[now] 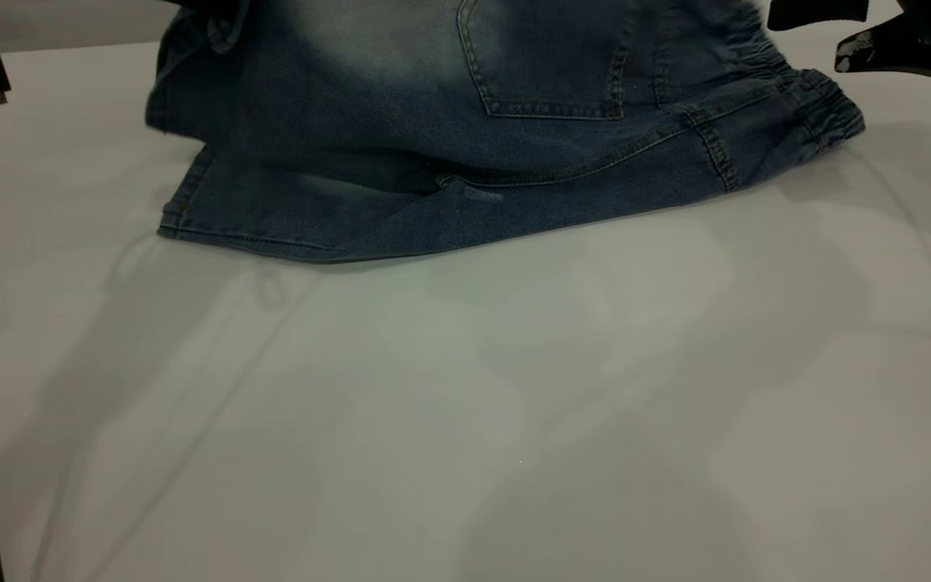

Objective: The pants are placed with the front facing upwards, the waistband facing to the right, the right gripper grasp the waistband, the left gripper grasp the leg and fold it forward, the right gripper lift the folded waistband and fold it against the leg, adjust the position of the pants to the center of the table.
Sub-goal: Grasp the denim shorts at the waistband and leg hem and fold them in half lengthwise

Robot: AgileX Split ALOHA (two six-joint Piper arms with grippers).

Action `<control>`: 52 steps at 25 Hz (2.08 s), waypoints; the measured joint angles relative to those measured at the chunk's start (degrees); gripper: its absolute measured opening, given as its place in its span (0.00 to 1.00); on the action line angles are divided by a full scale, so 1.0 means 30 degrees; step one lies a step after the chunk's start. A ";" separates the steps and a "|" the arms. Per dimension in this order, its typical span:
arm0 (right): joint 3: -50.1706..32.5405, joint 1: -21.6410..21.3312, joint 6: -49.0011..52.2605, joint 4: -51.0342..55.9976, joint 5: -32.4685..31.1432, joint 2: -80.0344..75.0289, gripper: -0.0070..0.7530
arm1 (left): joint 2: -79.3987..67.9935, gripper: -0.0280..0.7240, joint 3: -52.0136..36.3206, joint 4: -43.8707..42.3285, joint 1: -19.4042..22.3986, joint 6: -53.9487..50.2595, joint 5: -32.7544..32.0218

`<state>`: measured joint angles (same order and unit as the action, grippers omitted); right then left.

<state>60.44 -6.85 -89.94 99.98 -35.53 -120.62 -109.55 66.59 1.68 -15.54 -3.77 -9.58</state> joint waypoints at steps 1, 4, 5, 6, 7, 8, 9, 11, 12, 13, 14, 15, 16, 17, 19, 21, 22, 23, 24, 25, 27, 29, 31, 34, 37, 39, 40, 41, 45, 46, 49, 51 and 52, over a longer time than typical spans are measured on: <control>0.0000 0.0000 0.0000 0.0000 0.0000 0.0000 0.78 | 0.0000 0.08 0.0000 0.0000 0.0000 -0.0273 -0.0065; 0.0000 0.0000 0.0000 0.0000 0.0000 0.0017 0.78 | 0.0000 0.08 0.0000 0.0000 0.0000 -0.1351 -0.0503; 0.0000 0.0000 0.0000 0.0000 0.0000 0.0017 0.77 | 0.0000 0.08 0.0000 0.0000 0.0000 -0.1719 -0.0747; 0.0000 0.0000 0.0000 0.0000 0.0000 0.0017 0.77 | 0.0000 0.08 0.0000 0.0000 0.0000 -0.1990 -0.1091; 0.0000 0.0000 0.0000 0.0000 0.0000 0.0017 0.77 | 0.0000 0.08 0.0000 -0.0017 0.0000 -0.2027 -0.1336; 0.0000 0.0000 0.0000 0.0000 0.0000 0.0017 0.77 | 0.0000 0.08 0.0000 -0.0017 0.0000 -0.2027 -0.1670; 0.0000 0.0000 0.0000 0.0000 0.0000 0.0017 0.77 | 0.0000 0.08 0.0000 -0.0062 0.0000 -0.2027 -0.1911; 0.0000 0.0000 0.0000 0.0000 0.0000 0.0017 0.77 | 0.0000 0.08 0.0000 -0.0080 0.0044 -0.2027 -0.2302; 0.0000 0.0000 0.0000 0.0000 0.0000 0.0017 0.77 | 0.0000 0.08 0.0000 -0.0080 0.0109 -0.1943 -0.2350; 0.0000 0.0000 0.0000 0.0000 0.0000 0.0017 0.77 | 0.0000 0.08 0.0000 -0.0080 0.0166 -0.1916 -0.2287; 0.0000 0.0000 0.0000 0.0000 0.0000 0.0017 0.77 | 0.0000 0.08 0.0000 -0.0080 0.0193 -0.1916 -0.2140; 0.0000 0.0000 0.0000 0.0000 0.0000 0.0017 0.77 | 0.0000 0.08 0.0000 -0.0098 0.0255 -0.1916 -0.2106; 0.0000 0.0000 0.0000 0.0000 0.0019 0.0017 0.77 | 0.0000 0.08 0.0000 0.0010 0.0361 -0.1980 -0.2106; 0.0000 0.0000 0.0000 0.0000 0.0019 0.0017 0.77 | 0.0000 0.08 0.0000 0.0122 0.0384 -0.2255 -0.2172; 0.0000 0.0000 0.0000 0.0000 0.0019 0.0017 0.77 | 0.0000 0.08 0.0000 0.0122 0.0393 -0.2746 -0.2316; 0.0000 0.0000 0.0000 0.0000 0.0019 0.0017 0.77 | 0.0000 0.08 0.0117 0.0136 0.0375 -0.3051 -0.2449; 0.0000 0.0000 0.0000 0.0000 0.0019 0.0017 0.77 | 0.0000 0.08 0.0228 0.0161 0.0375 -0.3058 -0.2563; 0.0000 0.0000 0.0000 0.0000 0.0019 0.0017 0.77 | 0.0000 0.08 0.0377 0.0296 0.0375 -0.3058 -0.2654; 0.0000 0.0000 0.0000 0.0000 0.0019 0.0017 0.77 | 0.0000 0.08 0.0534 0.0491 0.0375 -0.3058 -0.2816; 0.0000 0.0000 0.0000 0.0000 0.0055 0.0017 0.77 | 0.0000 0.08 0.0762 0.0705 0.0375 -0.3020 -0.3088; 0.0000 0.0000 0.0000 0.0000 0.0054 0.0017 0.77 | 0.0000 0.08 0.1265 0.0948 0.0375 -0.2949 -0.3691; 0.0000 0.0000 0.0000 0.0000 0.0072 0.0017 0.77 | 0.0000 0.08 0.1627 0.0968 0.0375 -0.2934 -0.4040; 0.0000 0.0000 0.0000 0.0000 0.0111 0.0017 0.77 | 0.0000 0.08 0.1785 0.0968 0.0375 -0.2914 -0.4192; 0.0000 0.0000 0.0000 0.0000 0.0107 0.0017 0.77 | 0.0000 0.08 0.1797 0.0931 0.0375 -0.2914 -0.4245; 0.0000 0.0000 0.0000 0.0000 0.0107 0.0017 0.77 | 0.0000 0.09 0.1797 0.0693 0.0375 -0.2453 -0.4227; 0.0000 0.0000 0.0000 0.0000 0.0107 0.0017 0.77 | 0.0000 0.11 0.1797 0.0356 0.0375 -0.1855 -0.4227; 0.0000 0.0000 0.0000 0.0000 0.0107 0.0017 0.77 | 0.0000 0.13 0.1797 0.0356 0.0375 -0.1706 -0.4245; 0.0000 0.0000 0.0000 0.0000 0.0107 0.0017 0.77 | 0.0000 0.16 0.1797 0.0374 0.0375 -0.1529 -0.4246; 0.0000 0.0000 0.0000 0.0000 0.0107 0.0017 0.77 | 0.0000 0.33 0.1797 0.0374 0.0375 -0.1364 -0.4246; 0.0000 0.0000 0.0000 0.0000 0.0107 0.0017 0.77 | 0.0000 0.37 0.1797 0.0374 0.0375 -0.1364 -0.4246; 0.0000 -0.0043 0.0000 0.0000 0.0107 0.0017 0.77 | 0.0000 0.50 0.1797 0.0409 0.0375 -0.1364 -0.4130; 0.0000 -0.0115 0.0000 -0.0017 0.0103 0.0017 0.77 | 0.0000 0.56 0.1797 0.0410 0.0375 -0.1350 -0.3923; 0.0000 -0.0194 0.0054 -0.0017 0.0041 0.0017 0.77 | 0.0000 0.58 0.1797 0.0410 0.0375 -0.1327 -0.3832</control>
<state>60.44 -7.43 -89.77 99.93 -35.41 -120.56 -109.55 71.98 2.91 -14.42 -7.75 -21.07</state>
